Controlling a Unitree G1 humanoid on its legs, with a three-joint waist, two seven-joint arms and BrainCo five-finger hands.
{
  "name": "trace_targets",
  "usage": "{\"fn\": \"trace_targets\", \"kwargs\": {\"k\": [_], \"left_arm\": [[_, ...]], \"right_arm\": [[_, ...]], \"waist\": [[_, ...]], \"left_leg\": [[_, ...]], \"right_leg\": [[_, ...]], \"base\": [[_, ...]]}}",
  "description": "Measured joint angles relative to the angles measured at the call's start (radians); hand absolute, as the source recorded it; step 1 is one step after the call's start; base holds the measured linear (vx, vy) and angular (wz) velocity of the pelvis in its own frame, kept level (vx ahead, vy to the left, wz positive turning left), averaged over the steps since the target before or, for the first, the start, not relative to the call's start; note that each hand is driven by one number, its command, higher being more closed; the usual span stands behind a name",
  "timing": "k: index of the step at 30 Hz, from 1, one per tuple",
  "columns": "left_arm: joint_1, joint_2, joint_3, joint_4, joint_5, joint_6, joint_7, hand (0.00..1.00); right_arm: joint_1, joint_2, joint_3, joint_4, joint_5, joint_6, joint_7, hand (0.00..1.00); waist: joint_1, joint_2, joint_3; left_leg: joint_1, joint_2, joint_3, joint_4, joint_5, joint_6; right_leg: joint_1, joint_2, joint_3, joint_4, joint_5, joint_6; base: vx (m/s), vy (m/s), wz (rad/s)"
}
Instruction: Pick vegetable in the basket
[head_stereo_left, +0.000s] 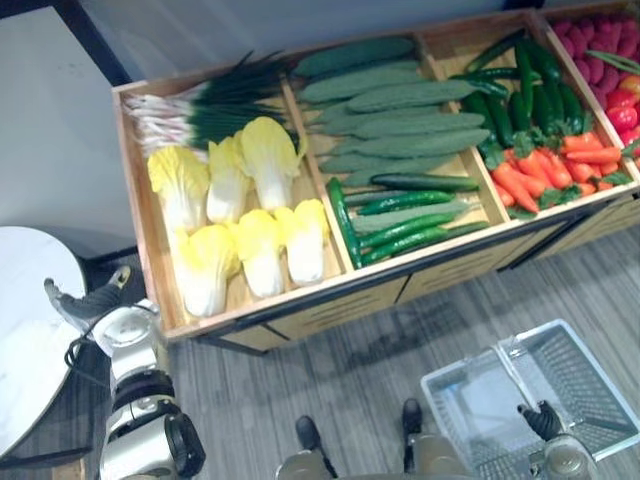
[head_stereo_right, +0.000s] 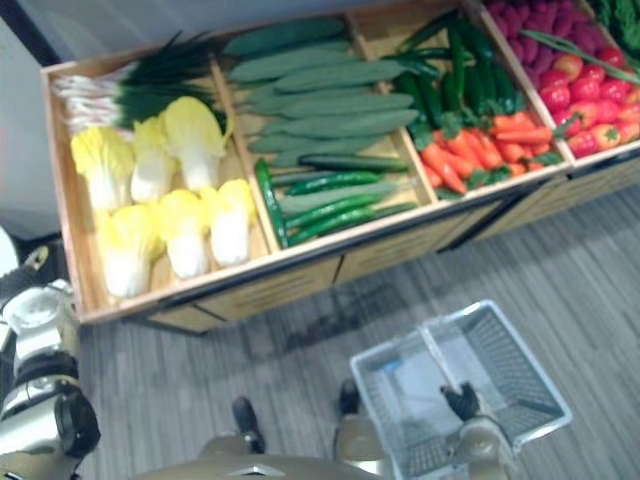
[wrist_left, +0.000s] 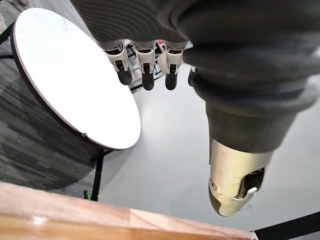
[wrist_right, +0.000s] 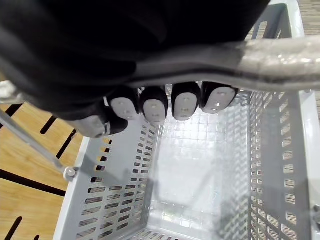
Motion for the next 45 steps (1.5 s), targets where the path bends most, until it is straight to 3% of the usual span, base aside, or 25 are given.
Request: {"fn": "trace_targets", "kwargs": {"k": [4,20,25,45], "left_arm": [[-0.035,0.002,-0.023,0.000,0.007,0.018,0.001,0.00],[-0.019,-0.002,-0.073,-0.050,0.100,0.019,0.011,0.00],[0.058,-0.060,-0.120,-0.200,0.175,0.018,0.023,0.00],[0.115,-0.104,-0.186,-0.138,0.216,0.018,0.022,0.00]], "right_arm": [[-0.005,0.000,0.028,0.001,0.001,0.000,-0.002,1.00],[-0.016,0.002,0.034,0.011,0.002,-0.016,-0.024,1.00],[-0.016,0.005,0.032,0.012,0.002,-0.017,-0.039,1.00],[-0.018,0.015,0.035,0.012,0.002,-0.018,-0.041,1.00]], "waist": [[-0.001,-0.004,0.023],[0.000,-0.007,0.048],[-0.001,-0.004,0.050],[-0.001,-0.004,0.050]], "left_leg": [[-0.008,0.000,0.002,0.000,0.000,0.000],[0.000,-0.001,0.020,0.000,0.000,0.000],[0.003,-0.001,0.022,0.000,0.000,0.000],[0.013,0.000,0.053,0.000,0.000,0.000]], "right_leg": [[-0.015,0.000,0.005,0.007,0.000,0.000],[-0.025,0.000,0.023,0.022,0.003,-0.001],[-0.023,0.001,0.026,0.022,0.003,-0.001],[-0.019,0.007,0.057,-0.011,0.035,-0.002]], "base": [[0.01,0.002,-0.03],[0.00,0.002,-0.03],[0.00,0.000,0.00],[0.00,0.001,-0.04]]}}
